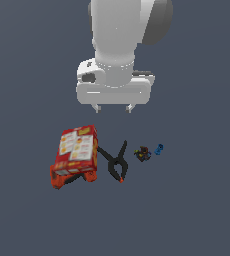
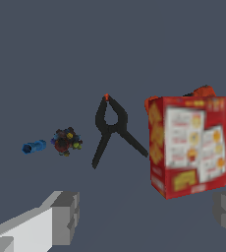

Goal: Pick up a designated object from a clutter of objects.

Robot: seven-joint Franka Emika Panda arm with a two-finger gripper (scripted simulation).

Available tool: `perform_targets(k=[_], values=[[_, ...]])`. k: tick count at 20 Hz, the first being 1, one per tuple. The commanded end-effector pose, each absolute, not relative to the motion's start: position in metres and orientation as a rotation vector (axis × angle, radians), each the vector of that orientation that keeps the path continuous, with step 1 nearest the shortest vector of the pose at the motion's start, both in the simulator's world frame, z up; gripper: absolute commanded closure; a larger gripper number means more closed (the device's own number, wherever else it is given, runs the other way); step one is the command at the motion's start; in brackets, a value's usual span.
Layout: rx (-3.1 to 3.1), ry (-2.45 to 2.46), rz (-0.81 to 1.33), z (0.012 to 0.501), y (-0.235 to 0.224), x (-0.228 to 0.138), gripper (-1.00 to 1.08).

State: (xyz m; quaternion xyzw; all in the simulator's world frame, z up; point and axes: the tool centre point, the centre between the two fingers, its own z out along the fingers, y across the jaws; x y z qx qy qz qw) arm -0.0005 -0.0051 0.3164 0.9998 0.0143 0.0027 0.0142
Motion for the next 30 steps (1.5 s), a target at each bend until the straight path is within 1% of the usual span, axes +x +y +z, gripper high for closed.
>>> perform_targets(k=[1,11,20,25,30], values=[[3.113,0.045,0.008,0.316,-0.005,0.0,-0.92],[3.144,-0.011,-0.001,0.303,-0.012,0.001,-0.92],[3.141,0.012,-0.001,0.299,-0.009,0.003,-0.92],[3.132,0.099,-0.002,0.279,0.003,0.008,-0.92],[3.114,0.247,-0.003,0.245,0.024,0.015,-0.92]])
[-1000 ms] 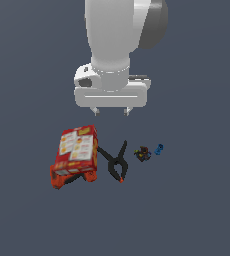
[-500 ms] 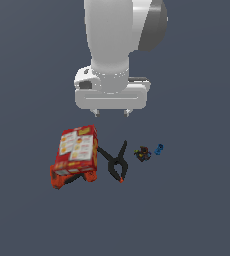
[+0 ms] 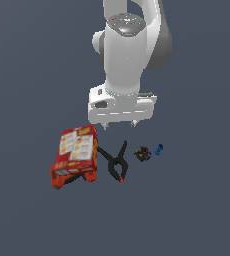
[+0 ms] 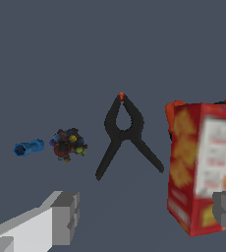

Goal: Pick up a designated object from a clutter of objects.

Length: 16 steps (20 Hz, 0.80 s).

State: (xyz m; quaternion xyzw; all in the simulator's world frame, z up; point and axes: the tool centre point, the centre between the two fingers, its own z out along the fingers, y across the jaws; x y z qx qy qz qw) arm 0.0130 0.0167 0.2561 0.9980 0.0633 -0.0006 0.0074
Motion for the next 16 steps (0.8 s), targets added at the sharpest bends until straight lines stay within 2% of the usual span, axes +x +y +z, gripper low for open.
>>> perform_targets(k=[1,10,16], values=[[3.11,0.284,-0.004,0.236,0.029,0.016,-0.92],[3.045,0.686,-0.004,0.144,0.091,0.014,-0.92],[3.008,0.873,-0.002,0.103,0.121,0.005,-0.92]])
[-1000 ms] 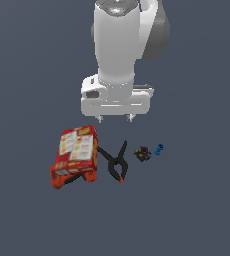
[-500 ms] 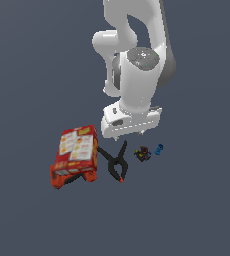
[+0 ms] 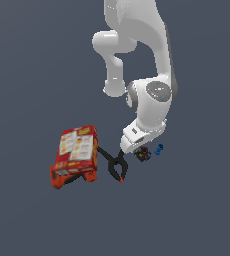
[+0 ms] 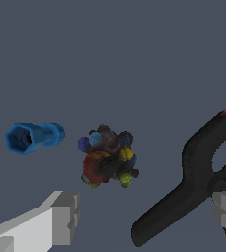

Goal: Pick up a designated object from a clutter of objects.

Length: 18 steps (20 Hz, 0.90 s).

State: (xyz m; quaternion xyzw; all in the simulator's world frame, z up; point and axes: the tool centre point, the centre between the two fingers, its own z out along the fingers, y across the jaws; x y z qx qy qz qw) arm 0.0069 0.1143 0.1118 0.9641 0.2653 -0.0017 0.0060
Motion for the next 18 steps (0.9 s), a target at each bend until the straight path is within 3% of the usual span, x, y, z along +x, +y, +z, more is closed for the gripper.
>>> perform_targets(k=[1,18], values=[[3.004,0.895,-0.002,0.098,0.125,0.003,-0.92],[2.986,0.974,-0.001,0.06,0.137,-0.004,-0.92]])
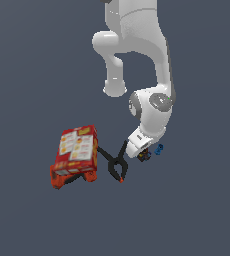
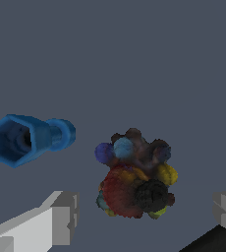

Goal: Pick up a designated object from a clutter of objects.

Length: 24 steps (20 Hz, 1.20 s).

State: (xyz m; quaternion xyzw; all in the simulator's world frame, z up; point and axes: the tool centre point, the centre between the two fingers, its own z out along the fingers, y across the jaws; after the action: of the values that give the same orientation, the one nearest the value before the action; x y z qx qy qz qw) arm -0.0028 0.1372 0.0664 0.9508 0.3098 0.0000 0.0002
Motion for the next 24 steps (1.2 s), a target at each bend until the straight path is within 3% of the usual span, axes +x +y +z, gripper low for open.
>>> perform_targets(k=[1,10,11,24], values=[[2.986,0.975,-0.001,0.054,0.137,-0.004,-0.92],[2.985,0.978,0.0,0.03,0.138,-0.003,-0.92],[2.985,0.978,0.0,0.03,0.138,-0.003,1.08],[2.985,0.978,0.013,0.037,0.137,0.0,1.08]])
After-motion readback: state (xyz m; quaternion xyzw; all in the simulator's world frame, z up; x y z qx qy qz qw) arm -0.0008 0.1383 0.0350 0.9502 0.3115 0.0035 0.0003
